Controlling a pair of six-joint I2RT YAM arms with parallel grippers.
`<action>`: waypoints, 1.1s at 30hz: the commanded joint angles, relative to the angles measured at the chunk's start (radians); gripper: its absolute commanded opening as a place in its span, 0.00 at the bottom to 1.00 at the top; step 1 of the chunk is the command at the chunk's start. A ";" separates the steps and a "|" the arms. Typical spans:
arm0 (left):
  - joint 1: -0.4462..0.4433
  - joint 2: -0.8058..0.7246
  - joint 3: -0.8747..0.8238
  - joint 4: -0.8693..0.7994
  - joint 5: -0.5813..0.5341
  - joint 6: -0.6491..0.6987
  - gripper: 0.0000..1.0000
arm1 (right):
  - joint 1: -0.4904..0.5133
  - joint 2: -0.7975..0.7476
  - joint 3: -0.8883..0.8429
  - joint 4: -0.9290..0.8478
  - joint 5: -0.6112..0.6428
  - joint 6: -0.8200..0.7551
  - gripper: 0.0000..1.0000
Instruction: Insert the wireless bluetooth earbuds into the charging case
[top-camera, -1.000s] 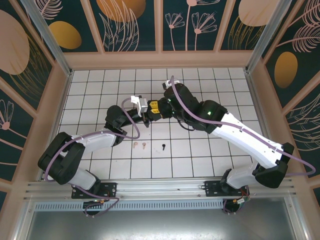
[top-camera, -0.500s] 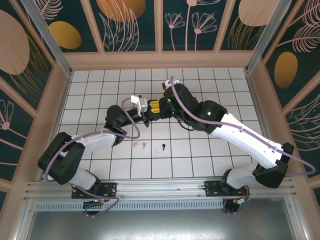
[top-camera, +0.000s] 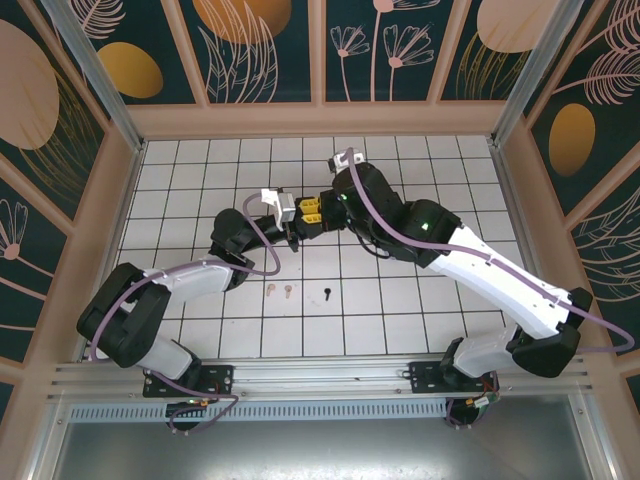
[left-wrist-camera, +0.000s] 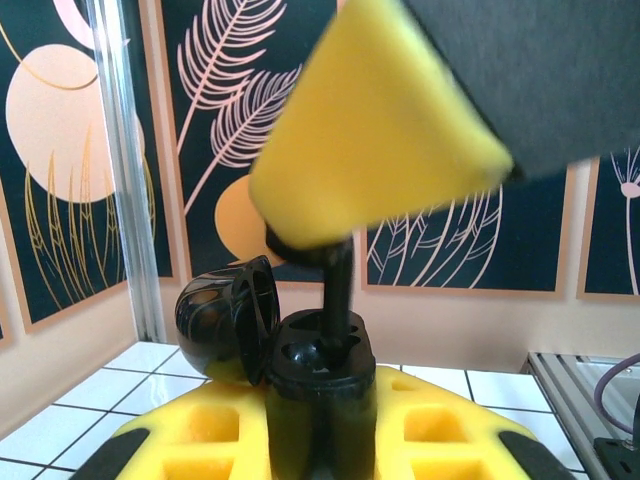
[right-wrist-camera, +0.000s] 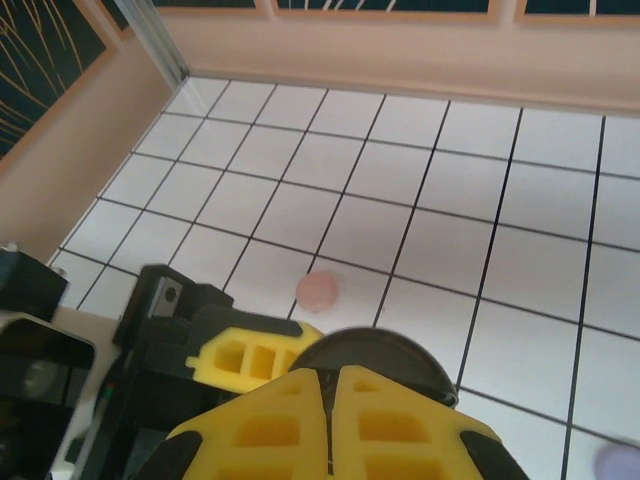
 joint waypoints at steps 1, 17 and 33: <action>0.001 0.011 0.023 0.066 0.026 -0.017 0.00 | -0.009 -0.026 0.048 0.034 0.061 -0.031 0.06; 0.001 0.023 0.035 0.063 0.022 -0.015 0.00 | -0.010 -0.073 0.002 0.028 0.035 -0.003 0.06; 0.001 0.014 0.048 0.055 0.027 -0.012 0.00 | -0.012 -0.065 -0.083 0.059 -0.019 0.027 0.05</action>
